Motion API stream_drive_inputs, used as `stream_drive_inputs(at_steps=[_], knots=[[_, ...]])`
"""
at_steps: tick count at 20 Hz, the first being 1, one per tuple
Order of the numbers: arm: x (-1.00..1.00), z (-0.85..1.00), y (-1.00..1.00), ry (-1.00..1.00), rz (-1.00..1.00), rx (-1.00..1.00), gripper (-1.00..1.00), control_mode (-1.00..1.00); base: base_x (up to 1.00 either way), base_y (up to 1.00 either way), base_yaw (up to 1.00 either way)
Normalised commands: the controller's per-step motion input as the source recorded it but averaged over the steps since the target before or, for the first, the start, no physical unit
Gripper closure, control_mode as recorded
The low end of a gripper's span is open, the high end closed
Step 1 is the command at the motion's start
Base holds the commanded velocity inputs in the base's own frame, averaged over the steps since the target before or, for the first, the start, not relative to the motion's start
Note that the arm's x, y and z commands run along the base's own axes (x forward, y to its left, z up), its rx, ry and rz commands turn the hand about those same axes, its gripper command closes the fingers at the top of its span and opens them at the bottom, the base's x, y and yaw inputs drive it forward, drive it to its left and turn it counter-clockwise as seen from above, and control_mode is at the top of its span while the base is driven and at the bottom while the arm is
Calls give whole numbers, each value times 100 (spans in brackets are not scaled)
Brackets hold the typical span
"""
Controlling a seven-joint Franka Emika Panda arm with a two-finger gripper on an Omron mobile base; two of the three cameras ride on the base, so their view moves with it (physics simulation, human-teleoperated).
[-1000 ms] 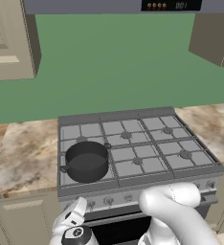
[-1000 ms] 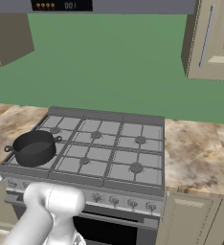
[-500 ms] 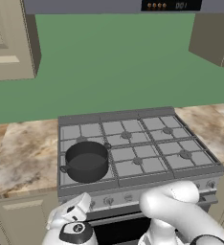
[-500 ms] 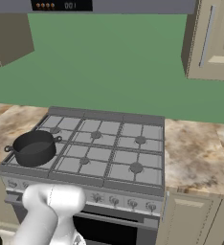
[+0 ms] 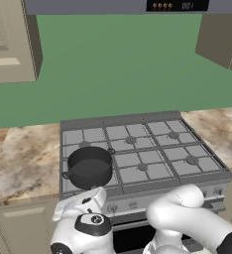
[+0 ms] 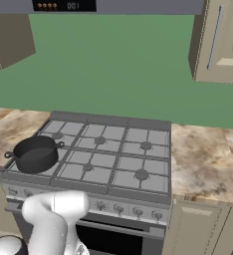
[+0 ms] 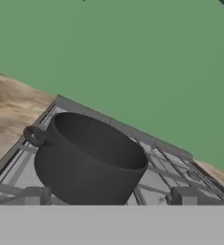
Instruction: Turn on the burner for the pot on the stove. Wait thirty seconds for the pot to heat up. Then add the bell pepper to the pot.
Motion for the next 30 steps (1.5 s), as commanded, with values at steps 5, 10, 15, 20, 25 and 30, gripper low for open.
stream_drive_inputs(at_steps=[5,10,15,20,25,30], knots=[[-4,44,-38,0,0,19,-100,-100,0,0,0],[0,46,-30,0,0,18,-100,-100,0,0,0],[0,54,-26,0,0,15,-100,-100,0,0,0],[0,55,-33,4,0,12,-100,-100,0,0,0],[1,55,-39,7,0,10,-100,-100,0,0,0],[15,59,-41,10,0,7,-100,-100,0,0,0]])
